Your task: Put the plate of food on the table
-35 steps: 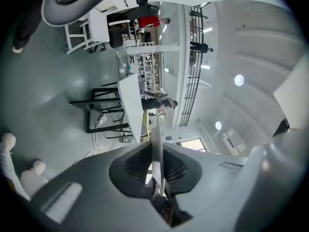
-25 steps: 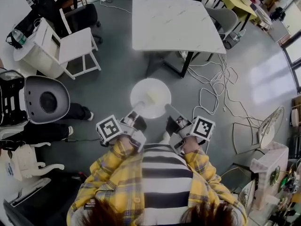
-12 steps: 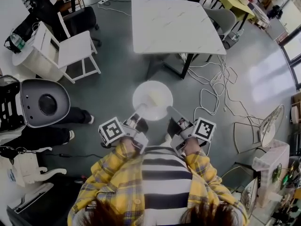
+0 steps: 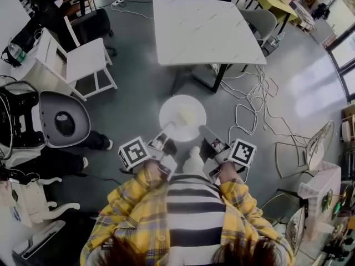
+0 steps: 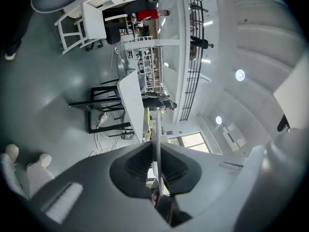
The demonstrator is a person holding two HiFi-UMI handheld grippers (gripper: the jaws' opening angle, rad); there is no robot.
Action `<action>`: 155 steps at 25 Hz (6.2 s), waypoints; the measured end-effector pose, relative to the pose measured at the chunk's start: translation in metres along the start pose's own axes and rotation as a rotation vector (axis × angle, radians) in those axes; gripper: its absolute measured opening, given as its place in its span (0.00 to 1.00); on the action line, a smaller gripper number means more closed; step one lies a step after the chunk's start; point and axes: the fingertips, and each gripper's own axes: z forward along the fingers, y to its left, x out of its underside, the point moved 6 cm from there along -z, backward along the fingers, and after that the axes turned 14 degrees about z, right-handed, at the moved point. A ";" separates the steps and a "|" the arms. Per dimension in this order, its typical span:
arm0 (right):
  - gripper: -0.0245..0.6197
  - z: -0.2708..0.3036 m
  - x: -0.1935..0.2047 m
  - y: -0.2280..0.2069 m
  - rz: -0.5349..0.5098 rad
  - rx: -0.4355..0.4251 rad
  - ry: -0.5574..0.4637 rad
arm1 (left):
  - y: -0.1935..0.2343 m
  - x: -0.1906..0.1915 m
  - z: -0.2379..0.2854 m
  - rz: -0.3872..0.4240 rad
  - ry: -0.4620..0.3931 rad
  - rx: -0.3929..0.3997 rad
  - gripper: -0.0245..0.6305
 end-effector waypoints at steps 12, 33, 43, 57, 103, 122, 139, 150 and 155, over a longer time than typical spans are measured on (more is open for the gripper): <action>0.05 0.052 -0.053 -0.002 0.000 0.007 0.055 | 0.016 -0.036 0.049 -0.011 -0.046 -0.027 0.06; 0.05 0.122 -0.207 -0.012 -0.008 0.049 0.101 | 0.044 -0.081 0.201 -0.006 -0.085 -0.085 0.06; 0.05 0.140 -0.244 -0.022 0.002 0.048 0.100 | 0.056 -0.091 0.242 0.004 -0.073 -0.114 0.06; 0.05 0.182 -0.295 -0.024 0.028 0.079 0.045 | 0.078 -0.128 0.304 -0.028 -0.031 -0.100 0.06; 0.05 0.398 -0.457 0.006 -0.010 0.095 0.075 | 0.143 -0.315 0.482 -0.006 -0.046 -0.141 0.06; 0.05 0.463 -0.527 -0.031 0.037 0.110 0.101 | 0.196 -0.343 0.555 -0.032 -0.088 -0.247 0.07; 0.05 0.507 -0.552 -0.070 0.139 0.132 0.111 | 0.237 -0.365 0.584 -0.018 -0.079 -0.349 0.07; 0.05 0.522 -0.563 -0.068 0.148 0.151 0.108 | 0.244 -0.377 0.594 -0.048 -0.047 -0.365 0.08; 0.05 0.528 -0.567 -0.074 0.156 0.168 0.107 | 0.249 -0.379 0.599 -0.045 -0.020 -0.394 0.08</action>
